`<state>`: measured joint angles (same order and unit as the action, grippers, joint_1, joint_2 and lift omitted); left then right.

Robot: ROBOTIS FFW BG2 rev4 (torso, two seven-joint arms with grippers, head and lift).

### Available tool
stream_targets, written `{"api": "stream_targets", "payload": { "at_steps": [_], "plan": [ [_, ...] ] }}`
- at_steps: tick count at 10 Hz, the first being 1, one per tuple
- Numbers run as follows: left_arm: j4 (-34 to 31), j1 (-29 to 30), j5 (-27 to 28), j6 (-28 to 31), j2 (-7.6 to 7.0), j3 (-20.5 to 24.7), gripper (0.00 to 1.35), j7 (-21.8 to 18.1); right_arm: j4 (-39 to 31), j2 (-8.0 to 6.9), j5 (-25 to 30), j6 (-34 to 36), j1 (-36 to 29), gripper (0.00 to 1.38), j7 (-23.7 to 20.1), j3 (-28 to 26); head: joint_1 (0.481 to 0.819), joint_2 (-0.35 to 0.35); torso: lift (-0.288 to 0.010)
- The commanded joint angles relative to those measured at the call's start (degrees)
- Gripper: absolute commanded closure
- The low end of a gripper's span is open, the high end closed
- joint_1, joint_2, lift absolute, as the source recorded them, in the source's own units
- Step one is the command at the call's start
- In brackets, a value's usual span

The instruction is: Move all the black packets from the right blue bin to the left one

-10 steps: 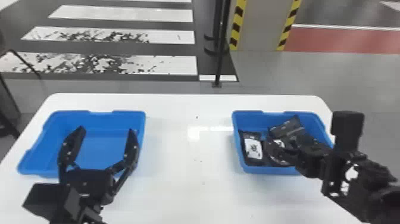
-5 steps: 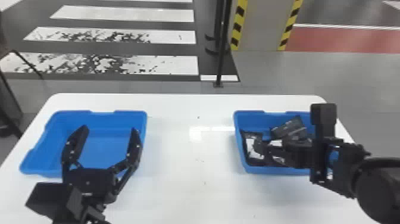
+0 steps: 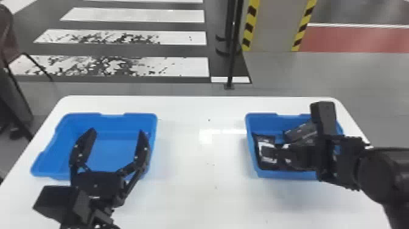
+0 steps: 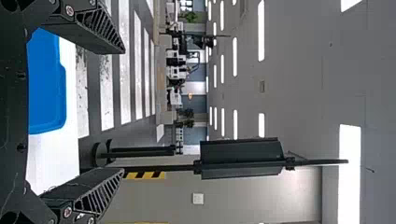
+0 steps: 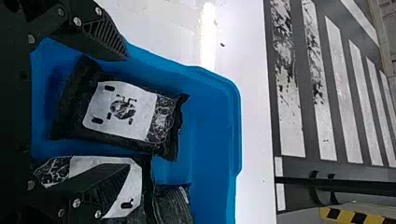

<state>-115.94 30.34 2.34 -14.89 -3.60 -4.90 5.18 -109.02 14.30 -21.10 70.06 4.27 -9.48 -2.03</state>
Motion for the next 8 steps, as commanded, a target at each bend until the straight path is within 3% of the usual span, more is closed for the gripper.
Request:
{"api": "stream_targets", "payload": {
  "at_steps": [1,5,8],
  "plan": [
    [0.00,0.03,-0.05,-0.02,0.00,-0.02,0.13,0.00,4.61,0.46,-3.01,0.11,2.34,0.28,-0.01,1.01,0.695,-0.030,-0.140],
    [0.00,0.03,-0.28,-0.02,0.00,0.10,0.13,0.00,7.28,0.64,-6.21,0.67,4.87,0.30,0.34,3.29,0.695,0.004,-0.140],
    [0.00,0.31,-0.74,-0.16,0.00,0.44,0.13,0.00,2.78,0.38,-5.52,5.59,4.03,0.30,4.82,3.86,0.695,0.010,-0.140]
  ]
}}
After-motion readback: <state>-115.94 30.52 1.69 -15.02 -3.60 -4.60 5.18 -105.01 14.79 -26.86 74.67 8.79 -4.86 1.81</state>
